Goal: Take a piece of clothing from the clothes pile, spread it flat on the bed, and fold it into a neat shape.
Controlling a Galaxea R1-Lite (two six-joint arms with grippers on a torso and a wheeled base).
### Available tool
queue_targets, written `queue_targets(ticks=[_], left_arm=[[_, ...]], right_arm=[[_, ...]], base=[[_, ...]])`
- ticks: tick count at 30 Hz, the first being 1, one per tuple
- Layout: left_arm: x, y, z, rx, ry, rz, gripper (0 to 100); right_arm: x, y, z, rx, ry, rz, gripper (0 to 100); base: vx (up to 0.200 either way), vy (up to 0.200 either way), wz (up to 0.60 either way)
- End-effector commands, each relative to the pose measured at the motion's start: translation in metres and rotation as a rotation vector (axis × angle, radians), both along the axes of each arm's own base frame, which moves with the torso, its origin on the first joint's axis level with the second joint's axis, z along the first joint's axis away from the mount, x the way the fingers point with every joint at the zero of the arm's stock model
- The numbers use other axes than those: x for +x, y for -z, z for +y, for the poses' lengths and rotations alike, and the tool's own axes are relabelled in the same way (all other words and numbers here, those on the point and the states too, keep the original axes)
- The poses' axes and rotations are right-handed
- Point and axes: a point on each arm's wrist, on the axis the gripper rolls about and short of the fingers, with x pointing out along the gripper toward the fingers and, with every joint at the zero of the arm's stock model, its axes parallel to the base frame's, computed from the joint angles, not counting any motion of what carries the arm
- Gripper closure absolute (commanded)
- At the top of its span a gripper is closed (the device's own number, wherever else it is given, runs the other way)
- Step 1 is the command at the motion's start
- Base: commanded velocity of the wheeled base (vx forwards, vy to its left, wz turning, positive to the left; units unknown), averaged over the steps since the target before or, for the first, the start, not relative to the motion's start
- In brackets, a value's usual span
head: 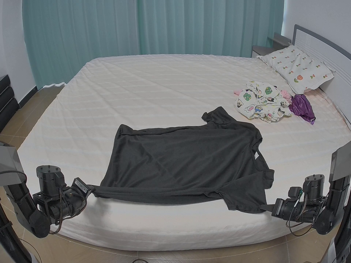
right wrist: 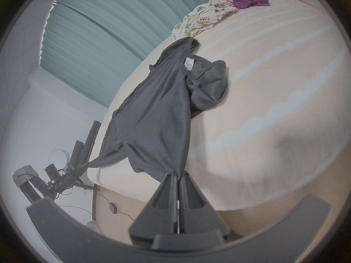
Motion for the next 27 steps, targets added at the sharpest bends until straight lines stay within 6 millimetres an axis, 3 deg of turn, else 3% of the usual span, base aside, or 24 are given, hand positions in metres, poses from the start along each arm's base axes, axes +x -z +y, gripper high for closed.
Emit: queue_targets(ticks=[1, 7, 16, 27], left_arm=[[-0.009, -0.013, 0.001, 0.018, 0.014, -0.052, 100], [-0.030, -0.007, 0.000, 0.111, 0.085, -0.003, 100], [-0.041, 0.008, 0.001, 0.171, 0.132, 0.090, 100], [-0.052, 0.019, -0.001, 0.224, 0.190, 0.230, 100]], right_arm=[[-0.018, -0.024, -0.008, -0.022, 0.009, -0.008, 100], [-0.041, -0.034, -0.017, -0.118, -0.037, 0.047, 100], [-0.063, -0.036, -0.027, -0.185, -0.055, 0.137, 100], [-0.073, -0.034, -0.028, -0.218, -0.080, 0.192, 100]], base=[[0.000, 0.000, 0.00], [0.000, 0.000, 0.00], [0.000, 0.000, 0.00], [0.000, 0.000, 0.00]])
